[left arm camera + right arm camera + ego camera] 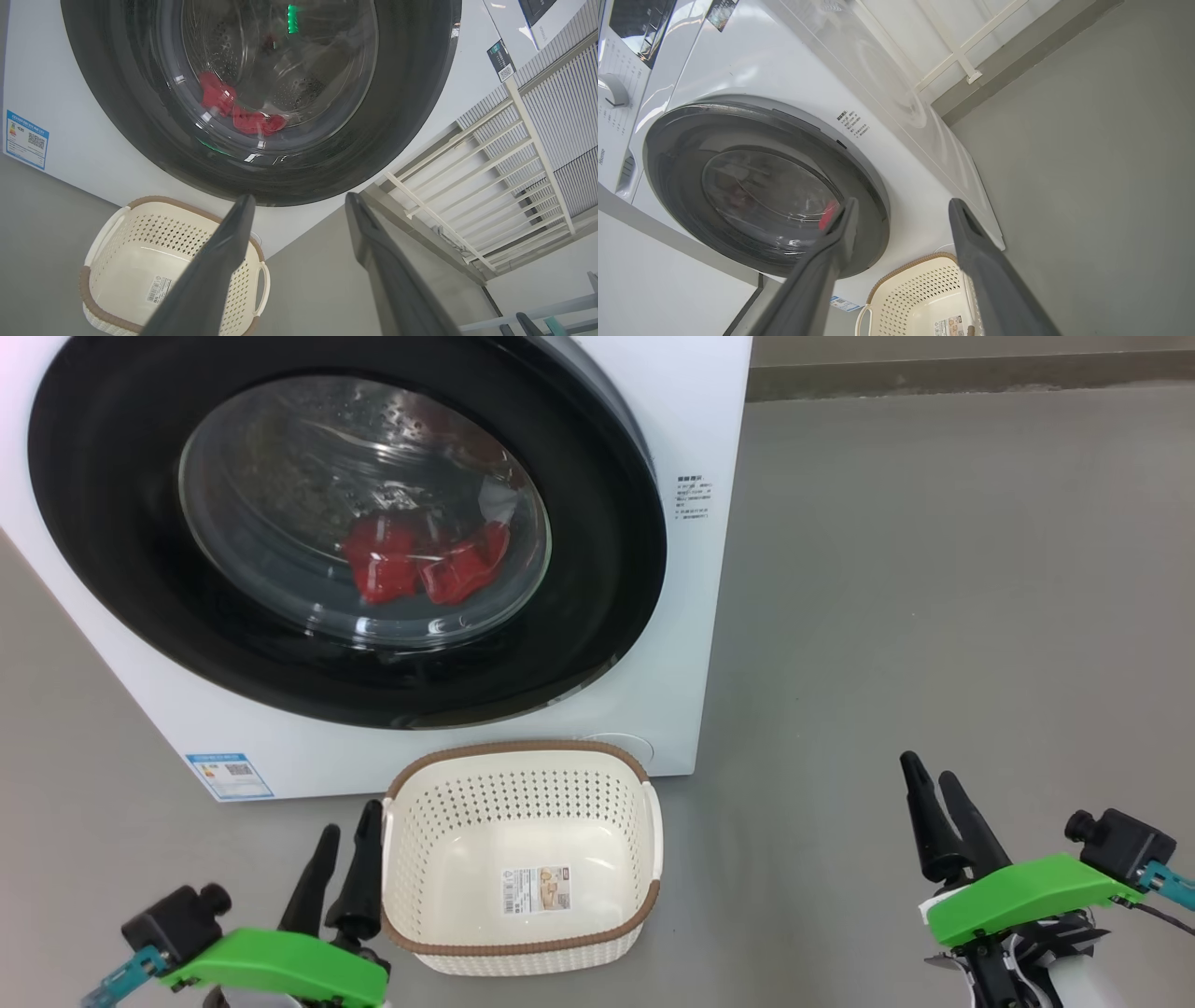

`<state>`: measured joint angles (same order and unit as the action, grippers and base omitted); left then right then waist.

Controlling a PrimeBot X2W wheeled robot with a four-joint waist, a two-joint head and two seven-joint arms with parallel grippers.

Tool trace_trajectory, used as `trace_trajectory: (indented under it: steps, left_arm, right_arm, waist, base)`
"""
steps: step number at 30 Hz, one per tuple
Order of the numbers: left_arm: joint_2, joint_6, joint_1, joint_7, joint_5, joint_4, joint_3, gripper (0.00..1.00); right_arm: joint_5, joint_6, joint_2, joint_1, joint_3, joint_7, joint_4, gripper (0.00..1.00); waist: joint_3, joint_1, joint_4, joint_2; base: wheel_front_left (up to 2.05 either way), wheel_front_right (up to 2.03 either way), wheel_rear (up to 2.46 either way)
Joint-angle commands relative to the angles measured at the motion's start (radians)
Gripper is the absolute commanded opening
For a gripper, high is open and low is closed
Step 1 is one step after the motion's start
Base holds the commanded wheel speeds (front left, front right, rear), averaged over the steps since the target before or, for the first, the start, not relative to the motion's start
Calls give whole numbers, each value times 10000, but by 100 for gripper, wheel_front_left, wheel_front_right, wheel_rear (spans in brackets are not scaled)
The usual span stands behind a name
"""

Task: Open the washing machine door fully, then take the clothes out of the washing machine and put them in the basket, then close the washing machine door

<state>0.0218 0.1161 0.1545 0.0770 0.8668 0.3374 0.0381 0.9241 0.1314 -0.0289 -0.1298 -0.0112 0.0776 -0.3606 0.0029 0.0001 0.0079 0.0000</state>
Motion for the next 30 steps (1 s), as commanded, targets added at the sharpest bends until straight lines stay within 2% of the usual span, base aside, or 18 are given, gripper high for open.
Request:
trace_trajectory:
  steps: [1, 30]
  left_arm:
    - [161, -97, 583, 161, -520, -308, -88, 100]
    - [224, -322, 1370, 1024, -4010, -105, 302, 100]
  right_arm:
    - [-474, -4, -115, -598, 252, 170, 233, 100]
    - [-3762, -6, -224, -1263, 799, 1025, 186, 100]
  waist:
    - [3, -1, -6, 0]
    - [-10, -1, 51, 0]
  base:
    - [0, 0, 0]
    - [0, 0, 0]
